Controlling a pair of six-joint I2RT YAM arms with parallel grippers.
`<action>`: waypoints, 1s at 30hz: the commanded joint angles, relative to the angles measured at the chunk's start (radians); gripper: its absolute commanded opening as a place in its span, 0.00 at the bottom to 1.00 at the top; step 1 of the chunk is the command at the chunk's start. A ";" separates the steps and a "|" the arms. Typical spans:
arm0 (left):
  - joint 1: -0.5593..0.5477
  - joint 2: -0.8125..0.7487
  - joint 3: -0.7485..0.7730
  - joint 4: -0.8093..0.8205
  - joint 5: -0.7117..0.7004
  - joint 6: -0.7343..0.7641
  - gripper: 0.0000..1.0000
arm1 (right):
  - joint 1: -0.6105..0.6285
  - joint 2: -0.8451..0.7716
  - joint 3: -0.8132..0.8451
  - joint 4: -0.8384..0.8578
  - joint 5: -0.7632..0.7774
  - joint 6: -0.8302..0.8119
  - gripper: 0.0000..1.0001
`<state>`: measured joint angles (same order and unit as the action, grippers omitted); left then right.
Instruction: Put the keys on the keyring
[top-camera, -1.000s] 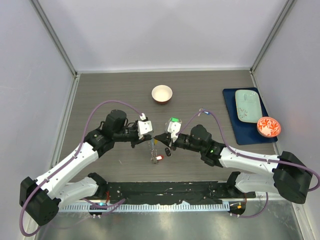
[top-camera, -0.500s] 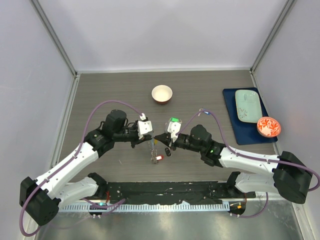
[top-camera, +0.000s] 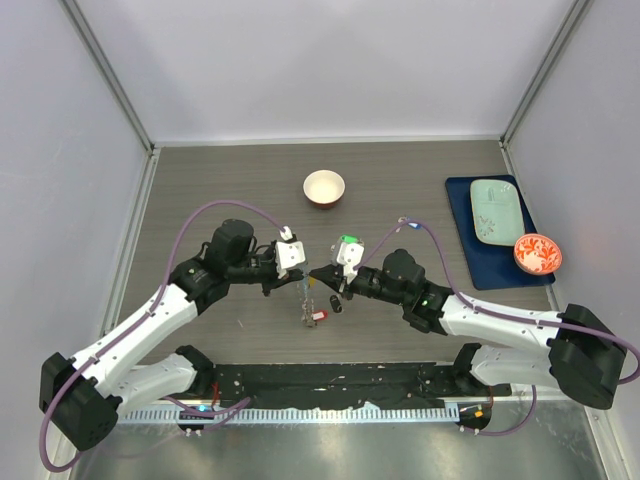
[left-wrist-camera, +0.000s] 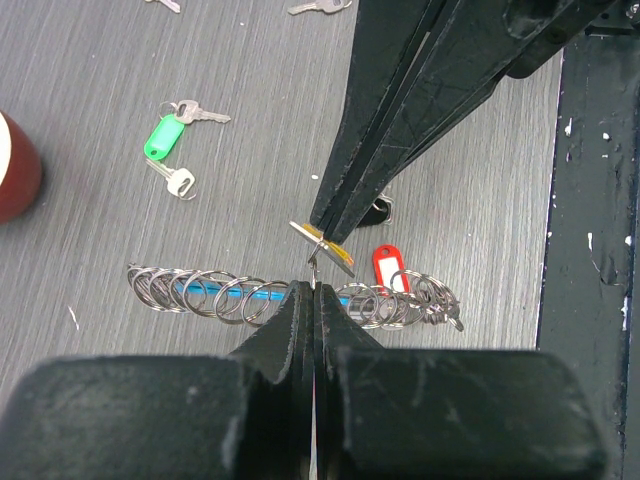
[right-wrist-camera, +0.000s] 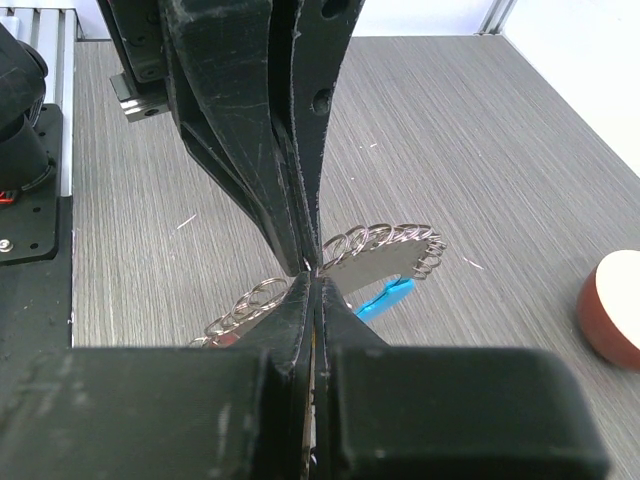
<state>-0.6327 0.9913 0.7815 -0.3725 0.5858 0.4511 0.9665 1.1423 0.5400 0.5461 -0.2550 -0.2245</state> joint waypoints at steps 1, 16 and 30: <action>-0.001 -0.011 0.047 0.041 0.016 0.001 0.00 | -0.002 -0.004 0.018 0.055 0.016 0.007 0.01; -0.001 -0.016 0.045 0.043 0.008 -0.002 0.00 | -0.002 -0.001 0.023 0.048 0.002 0.007 0.01; -0.001 -0.010 0.048 0.038 -0.003 -0.003 0.00 | -0.003 -0.023 0.012 0.063 -0.003 0.010 0.01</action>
<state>-0.6327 0.9913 0.7815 -0.3725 0.5762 0.4511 0.9665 1.1450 0.5400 0.5457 -0.2493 -0.2241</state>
